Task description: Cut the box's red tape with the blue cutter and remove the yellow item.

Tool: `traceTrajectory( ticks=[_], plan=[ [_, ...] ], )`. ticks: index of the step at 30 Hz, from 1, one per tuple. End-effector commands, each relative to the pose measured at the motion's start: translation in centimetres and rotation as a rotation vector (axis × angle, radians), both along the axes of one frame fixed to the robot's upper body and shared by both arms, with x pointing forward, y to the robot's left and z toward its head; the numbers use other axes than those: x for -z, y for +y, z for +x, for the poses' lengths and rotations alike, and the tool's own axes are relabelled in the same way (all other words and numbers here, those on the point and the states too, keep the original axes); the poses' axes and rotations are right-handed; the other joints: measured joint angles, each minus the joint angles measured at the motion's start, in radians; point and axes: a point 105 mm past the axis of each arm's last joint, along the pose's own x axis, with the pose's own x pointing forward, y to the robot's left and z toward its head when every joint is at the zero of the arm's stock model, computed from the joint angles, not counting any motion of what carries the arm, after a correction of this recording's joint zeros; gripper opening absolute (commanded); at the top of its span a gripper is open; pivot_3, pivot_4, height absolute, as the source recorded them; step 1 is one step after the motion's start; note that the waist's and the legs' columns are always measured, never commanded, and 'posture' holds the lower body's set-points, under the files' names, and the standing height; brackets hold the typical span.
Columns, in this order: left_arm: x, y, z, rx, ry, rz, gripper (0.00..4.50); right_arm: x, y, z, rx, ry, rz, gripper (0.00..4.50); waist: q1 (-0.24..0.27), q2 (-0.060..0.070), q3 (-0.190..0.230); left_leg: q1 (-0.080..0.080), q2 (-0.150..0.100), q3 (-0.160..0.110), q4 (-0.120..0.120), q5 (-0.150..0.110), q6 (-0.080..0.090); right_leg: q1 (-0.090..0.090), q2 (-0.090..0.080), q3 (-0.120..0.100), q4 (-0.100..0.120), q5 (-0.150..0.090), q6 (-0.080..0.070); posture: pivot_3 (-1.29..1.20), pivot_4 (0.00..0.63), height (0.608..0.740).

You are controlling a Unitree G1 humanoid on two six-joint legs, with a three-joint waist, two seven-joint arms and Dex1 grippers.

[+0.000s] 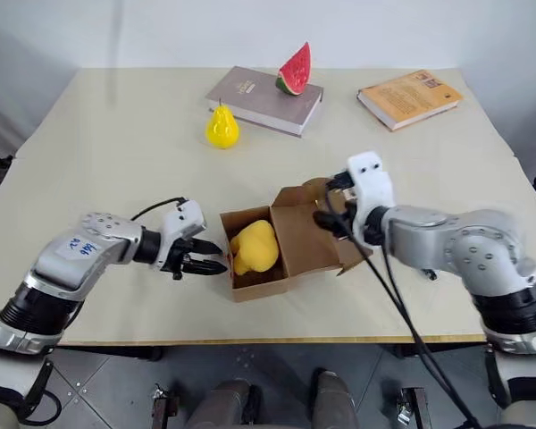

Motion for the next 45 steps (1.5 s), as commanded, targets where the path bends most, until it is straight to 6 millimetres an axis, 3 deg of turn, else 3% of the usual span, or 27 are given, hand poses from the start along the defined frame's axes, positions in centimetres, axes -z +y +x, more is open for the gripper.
traceTrajectory(
  ticks=[1, 3, 5, 9, 13, 17, 20, 23, 25, 28, 33, 35, 39, 41, 45],
  plan=[
    [-1.8, 1.1, 0.3, 0.005, -0.051, -0.003, 3.36, -2.2, -1.3, -0.5, -0.046, -0.123, -0.045, 3.91, -0.001, 0.0, 0.0, 0.0, 0.0, 0.0, 0.0, 0.0, 0.0, 0.0, 0.0, 0.0, 0.0, 0.0, 0.0, 0.0, 0.15, 0.74],
    [-3.0, 1.9, 0.5, 0.018, -0.076, 0.006, 3.89, -3.4, -2.5, -1.0, -0.078, -0.178, -0.058, 4.47, -0.002, 0.0, 0.0, 0.0, 0.0, 0.001, 0.0, 0.0, 0.001, 0.0, 0.0, 0.0, 0.0, 0.0, 0.0, 0.0, 0.15, 0.74],
    [-4.5, 2.1, 0.9, 0.041, -0.117, 0.006, 4.48, -4.2, -3.2, -1.8, -0.141, -0.223, -0.085, 4.5, -0.001, 0.0, 0.0, 0.0, 0.0, 0.002, 0.0, 0.0, 0.001, 0.0, 0.0, 0.0, 0.0, 0.0, 0.0, 0.0, 0.15, 0.74],
    [-7.8, -0.2, 2.0, 0.139, -0.219, -0.05, 4.48, -4.5, -3.3, -4.3, -0.34, -0.278, -0.125, 4.5, 0.008, 0.0, 0.0, 0.0, 0.0, 0.002, 0.001, -0.001, 0.002, 0.0, 0.001, 0.0, 0.0, 0.001, 0.002, 0.0, 0.15, 0.74],
    [-8.8, -4.7, 1.3, 0.338, -0.207, -0.071, 4.48, -3.5, -3.7, -7.0, -0.496, -0.317, -0.117, 4.5, 0.017, 0.0, 0.0, 0.001, -0.002, 0.003, 0.002, -0.002, 0.005, 0.002, 0.0, 0.002, 0.001, 0.005, 0.008, 0.0, 0.15, 0.74],
    [-8.5, -6.9, 0.9, 0.442, -0.197, -0.055, 4.48, -2.6, -4.5, -7.8, -0.493, -0.327, -0.142, 4.5, 0.009, 0.0, 0.0, 0.001, -0.005, 0.005, 0.004, -0.003, 0.008, 0.002, -0.001, 0.005, 0.0, 0.006, 0.012, 0.0, 0.15, 0.74],
    [-4.8, -8.3, 1.5, 0.508, -0.156, 0.104, 4.48, -2.5, -5.2, -8.3, -0.439, -0.335, -0.159, 4.5, 0.004, 0.0, 0.0, 0.002, -0.004, 0.006, 0.004, -0.003, 0.008, 0.002, -0.001, 0.006, 0.0, 0.006, 0.012, 0.0, 0.15, 0.74],
    [-2.2, -7.7, 3.1, 0.488, -0.167, 0.228, 4.48, -2.5, -5.8, -8.5, -0.396, -0.344, -0.177, 4.5, 0.002, 0.0, 0.0, 0.003, -0.004, 0.007, 0.004, -0.003, 0.008, 0.002, -0.001, 0.006, 0.0, 0.006, 0.012, 0.0, 0.15, 0.74],
    [-1.0, -7.3, 4.1, 0.488, -0.199, 0.279, 4.09, -2.6, -6.0, -8.8, -0.382, -0.349, -0.179, 4.5, 0.002, 0.0, 0.0, 0.004, -0.004, 0.008, 0.004, -0.003, 0.008, 0.002, -0.001, 0.007, 0.0, 0.007, 0.012, 0.0, 0.15, 0.74],
    [-1.0, -7.7, 4.0, 0.529, -0.187, 0.243, 3.3, -2.5, -6.1, -9.1, -0.378, -0.341, -0.184, 4.5, 0.003, 0.0, 0.0, 0.006, -0.004, 0.009, 0.004, -0.003, 0.008, 0.005, -0.001, 0.008, 0.001, 0.007, 0.012, 0.0, 0.15, 0.74],
    [-2.7, -9.1, 4.0, 0.553, -0.211, 0.136, 1.9, -2.2, -6.2, -9.6, -0.36, -0.336, -0.163, 4.5, 0.006, 0.0, 0.0, 0.007, -0.004, 0.009, 0.007, -0.002, 0.01, 0.006, -0.002, 0.01, 0.0, 0.007, 0.012, 0.0, 0.15, 0.74],
    [-3.5, -9.4, 3.3, 0.582, -0.181, 0.056, 1.31, -2.6, -5.8, -9.9, -0.4, -0.391, -0.075, 4.5, 0.006, -0.001, 0.001, 0.006, -0.005, 0.009, 0.008, -0.002, 0.01, 0.007, -0.002, 0.01, 0.0, 0.007, 0.012, 0.0, 0.15, 0.74],
    [-4.6, -9.4, 2.8, 0.59, -0.124, -0.062, 0.31, -1.2, -6.0, -10.3, -0.48, -0.383, -0.021, 4.5, 0.007, -0.001, 0.001, 0.006, -0.005, 0.008, 0.009, -0.002, 0.01, 0.007, -0.002, 0.009, 0.001, 0.007, 0.012, 0.0, 0.15, 0.74],
    [-5.5, -9.4, 2.8, 0.573, -0.124, -0.115, 0.03, -0.9, -6.1, -10.3, -0.518, -0.39, 0.002, 4.5, 0.005, -0.001, 0.001, 0.006, -0.006, 0.009, 0.009, -0.002, 0.011, 0.007, -0.002, 0.009, 0.001, 0.007, 0.012, 0.0, 0.15, 0.74],
    [-6.4, -9.1, 2.1, 0.561, -0.109, -0.185, 0.01, 0.0, -6.0, -10.7, -0.577, -0.378, 0.02, 4.5, 0.002, -0.001, 0.001, 0.006, -0.005, 0.009, 0.009, -0.002, 0.011, 0.007, -0.002, 0.01, 0.001, 0.007, 0.013, 0.0, 0.15, 0.74]
  ],
)
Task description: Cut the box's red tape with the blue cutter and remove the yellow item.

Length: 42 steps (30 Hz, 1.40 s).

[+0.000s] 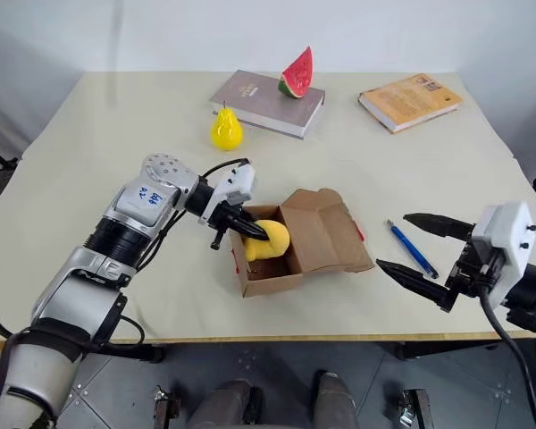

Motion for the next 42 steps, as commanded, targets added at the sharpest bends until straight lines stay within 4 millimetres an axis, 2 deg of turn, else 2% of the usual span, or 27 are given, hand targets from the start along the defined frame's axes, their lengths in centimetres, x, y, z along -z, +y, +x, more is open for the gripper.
traceTrajectory(
  ticks=[1, 4, 7, 13, 15, 17, 20, 22, 25, 27, 29, 32, 35, 39, 42],
  plan=[
    [-2.0, 0.1, -1.0, 0.019, -0.002, -0.086, 0.01, 0.1, 0.3, -0.8, -0.064, -0.022, -0.007, 4.5, 0.0, 0.0, 0.0, 0.0, 0.0, 0.0, 0.0, 0.0, 0.0, 0.0, 0.0, 0.0, 0.001, 0.0, 0.0, 0.0, 0.15, 0.74],
    [-3.2, 0.3, -0.9, -0.021, -0.035, -0.143, 0.01, -0.8, 0.2, -0.8, -0.116, -0.05, 0.036, 4.5, -0.001, 0.0, 0.0, 0.0, 0.0, -0.001, 0.001, 0.0, 0.0, 0.0, 0.0, 0.0, 0.001, 0.0, 0.0, 0.0, 0.15, 0.74],
    [-5.3, 0.5, -0.8, -0.057, -0.047, -0.228, 0.01, -1.5, -0.2, 0.1, -0.12, -0.079, 0.028, 4.5, -0.001, 0.0, 0.0, 0.0, 0.0, -0.001, 0.003, 0.0, 0.0, 0.0, -0.001, 0.0, 0.002, 0.0, 0.0, 0.0, 0.15, 0.74],
    [-9.3, 2.4, 0.0, -0.19, -0.15, -0.324, 0.01, -2.6, -0.4, 1.2, -0.142, -0.094, 0.061, 4.5, -0.001, 0.0, 0.0, 0.0, 0.0, -0.003, 0.005, -0.001, -0.001, 0.0, -0.001, 0.0, 0.005, 0.0, 0.0, 0.0, 0.15, 0.74],
    [-11.4, 4.0, 0.5, -0.281, -0.192, -0.381, 0.01, -2.8, -0.3, 1.8, -0.169, -0.096, 0.067, 4.5, -0.002, 0.0, 0.0, 0.0, 0.0, -0.004, 0.005, -0.001, -0.002, 0.0, -0.001, 0.0, 0.005, 0.0, 0.0, 0.0, 0.15, 0.74],
    [-12.4, 5.8, 1.2, -0.387, -0.226, -0.402, 0.01, -3.4, -0.2, 2.4, -0.192, -0.141, 0.075, 4.5, -0.004, 0.0, 0.0, -0.001, 0.0, -0.004, 0.007, -0.001, -0.002, 0.0, -0.001, 0.0, 0.005, 0.0, 0.0, 0.0, 0.15, 0.74],
    [-11.4, 9.5, 1.9, -0.549, -0.238, -0.356, 0.01, -3.6, -0.2, 3.1, -0.225, -0.119, 0.124, 4.5, -0.006, 0.0, 0.0, 0.001, 0.001, -0.005, 0.007, -0.002, -0.003, 0.0, 0.0, -0.001, 0.007, 0.0, 0.0, 0.0, 0.15, 0.74],
    [-10.7, 11.2, 1.8, -0.614, -0.239, -0.323, 0.01, -3.5, -0.3, 3.5, -0.229, -0.109, 0.133, 4.5, -0.008, 0.001, 0.0, 0.001, 0.001, -0.005, 0.006, -0.002, -0.004, 0.0, 0.0, -0.001, 0.009, 0.0, 0.0, 0.0, 0.15, 0.74],
    [-7.8, 16.4, 1.0, -0.808, -0.221, -0.194, 0.01, -3.2, -0.2, 4.0, -0.298, -0.09, 0.164, 4.5, -0.015, 0.001, 0.0, 0.001, 0.001, -0.005, 0.007, -0.002, -0.004, 0.0, 0.0, -0.001, 0.008, 0.0, 0.0, 0.0, 0.15, 0.74],
    [-6.3, 19.4, 0.2, -0.921, -0.209, -0.139, 0.73, -3.3, -0.4, 4.8, -0.297, -0.091, 0.168, 4.5, -0.023, 0.001, 0.0, 0.001, 0.001, -0.005, 0.007, -0.002, -0.004, -0.001, 0.0, -0.001, 0.009, 0.0, 0.0, 0.0, 0.15, 0.74],
    [-5.0, 21.5, -0.8, -0.989, -0.202, -0.086, 1.23, -3.2, -0.4, 5.4, -0.295, -0.086, 0.165, 4.5, -0.026, 0.001, 0.0, 0.0, 0.001, -0.006, 0.007, -0.002, -0.004, -0.002, -0.001, 0.0, 0.01, 0.0, 0.0, 0.0, 0.15, 0.74],
    [-4.4, 22.7, -1.7, -1.03, -0.205, -0.061, 2.28, -3.1, -0.3, 6.0, -0.304, -0.08, 0.158, 4.5, -0.014, 0.001, 0.0, -0.001, 0.001, -0.008, 0.007, -0.002, -0.004, -0.002, -0.002, -0.001, 0.01, 0.0, 0.0, 0.0, 0.15, 0.74],
    [-4.5, 24.3, -2.3, -1.099, -0.233, -0.069, 3.15, -3.3, 0.3, 7.0, -0.322, -0.077, 0.167, 4.5, -0.01, 0.001, 0.001, -0.001, 0.0, -0.008, 0.007, -0.002, -0.004, -0.002, -0.002, 0.0, 0.01, 0.0, 0.0, 0.0, 0.15, 0.74],
    [-5.4, 24.4, -2.9, -1.096, -0.27, -0.091, 4.38, -3.4, 0.9, 7.8, -0.344, -0.075, 0.164, 4.5, -0.009, 0.002, 0.001, -0.001, 0.001, -0.008, 0.007, -0.003, -0.005, -0.003, -0.002, 0.0, 0.011, 0.0, 0.0, 0.0, 0.15, 0.74],
    [-5.6, 24.6, -3.3, -1.102, -0.295, -0.088, 4.48, -3.4, 0.9, 8.2, -0.353, -0.073, 0.157, 4.5, -0.01, 0.002, 0.001, -0.001, 0.001, -0.008, 0.007, -0.003, -0.005, -0.004, -0.002, 0.0, 0.011, 0.0, 0.0, 0.0, 0.15, 0.74]
  ],
)
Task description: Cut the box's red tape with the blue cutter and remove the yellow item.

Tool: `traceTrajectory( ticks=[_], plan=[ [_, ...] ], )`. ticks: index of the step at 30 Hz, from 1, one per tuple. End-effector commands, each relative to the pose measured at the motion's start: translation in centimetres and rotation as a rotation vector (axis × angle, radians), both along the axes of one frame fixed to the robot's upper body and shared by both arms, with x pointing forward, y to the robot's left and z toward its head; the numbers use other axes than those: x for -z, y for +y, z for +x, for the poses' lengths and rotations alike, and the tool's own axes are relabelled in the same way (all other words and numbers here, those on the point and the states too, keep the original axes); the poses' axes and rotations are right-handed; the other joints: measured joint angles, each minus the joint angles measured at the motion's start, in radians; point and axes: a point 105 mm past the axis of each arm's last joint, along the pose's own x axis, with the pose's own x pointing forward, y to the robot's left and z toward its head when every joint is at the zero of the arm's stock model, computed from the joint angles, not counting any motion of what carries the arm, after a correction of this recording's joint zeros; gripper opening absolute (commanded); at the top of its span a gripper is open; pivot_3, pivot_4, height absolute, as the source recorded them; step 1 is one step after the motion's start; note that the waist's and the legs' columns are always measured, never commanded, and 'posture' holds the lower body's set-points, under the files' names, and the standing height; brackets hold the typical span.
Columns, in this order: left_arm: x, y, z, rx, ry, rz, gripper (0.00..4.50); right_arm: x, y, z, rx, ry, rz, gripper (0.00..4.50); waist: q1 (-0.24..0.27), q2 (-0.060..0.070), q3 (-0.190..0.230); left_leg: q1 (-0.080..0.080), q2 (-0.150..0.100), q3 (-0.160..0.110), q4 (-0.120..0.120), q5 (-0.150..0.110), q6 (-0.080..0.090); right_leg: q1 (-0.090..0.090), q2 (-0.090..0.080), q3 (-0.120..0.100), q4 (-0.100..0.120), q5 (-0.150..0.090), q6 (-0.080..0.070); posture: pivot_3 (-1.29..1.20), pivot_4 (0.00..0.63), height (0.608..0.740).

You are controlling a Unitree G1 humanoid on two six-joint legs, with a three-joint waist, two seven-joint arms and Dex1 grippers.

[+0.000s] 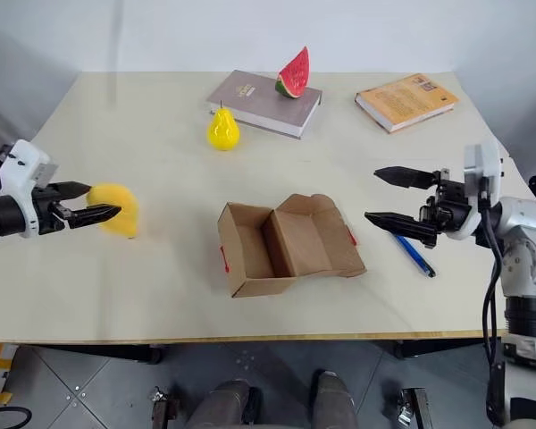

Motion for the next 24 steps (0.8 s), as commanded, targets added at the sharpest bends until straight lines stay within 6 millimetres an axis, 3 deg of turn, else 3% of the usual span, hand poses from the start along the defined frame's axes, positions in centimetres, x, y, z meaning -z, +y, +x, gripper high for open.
traceTrajectory(
  ticks=[1, 4, 7, 14, 19, 24],
  plan=[
    [-2.1, 0.5, -0.8, -0.013, -0.084, 0.029, 4.48, -0.8, -0.1, 0.1, -0.014, -0.043, -0.005, 4.5, -0.001, 0.0, 0.0, 0.0, 0.0, 0.0, 0.0, 0.0, 0.0, 0.0, 0.0, 0.0, 0.0, 0.0, 0.0, 0.0, 0.15, 0.74],
    [-3.0, -0.4, -1.2, 0.024, -0.172, -0.007, 4.48, -0.7, -0.4, 0.2, -0.019, -0.039, -0.015, 4.5, -0.006, 0.001, 0.0, 0.0, 0.0, 0.0, 0.0, 0.0, 0.0, 0.0, 0.0, 0.0, 0.0, 0.0, 0.0, 0.0, 0.15, 0.74],
    [-3.9, -2.5, -2.8, 0.15, -0.361, -0.104, 4.48, -0.1, -1.2, 0.4, -0.004, -0.023, -0.045, 4.5, -0.007, 0.002, 0.0, 0.0, 0.0, 0.001, 0.0, 0.0, 0.0, 0.0, 0.0, 0.0, -0.001, 0.0, 0.0, 0.0, 0.15, 0.74],
    [2.4, -4.8, -6.6, 0.231, -0.244, -0.198, 4.48, 3.8, -4.4, 0.1, 0.047, 0.089, -0.165, 4.5, -0.02, 0.002, 0.001, 0.0, 0.001, 0.001, -0.001, 0.0, -0.001, 0.0, -0.001, 0.0, -0.001, 0.0, -0.001, 0.0, 0.15, 0.74],
    [7.2, -4.2, -9.3, 0.252, -0.145, -0.219, 4.48, 6.3, -6.8, -0.3, 0.128, 0.146, -0.263, 4.5, -0.021, 0.005, 0.001, 0.002, 0.002, 0.003, 0.0, -0.001, -0.001, 0.002, -0.002, 0.002, -0.004, -0.001, -0.002, 0.0, 0.15, 0.74],
    [8.4, -3.3, -10.0, 0.25, -0.157, -0.192, 4.48, 6.9, -7.4, -0.4, 0.166, 0.148, -0.246, 4.5, -0.02, 0.007, 0.002, 0.002, 0.004, 0.004, 0.001, -0.001, -0.002, 0.002, -0.003, 0.001, -0.008, -0.001, -0.005, 0.0, 0.15, 0.74]
  ],
)
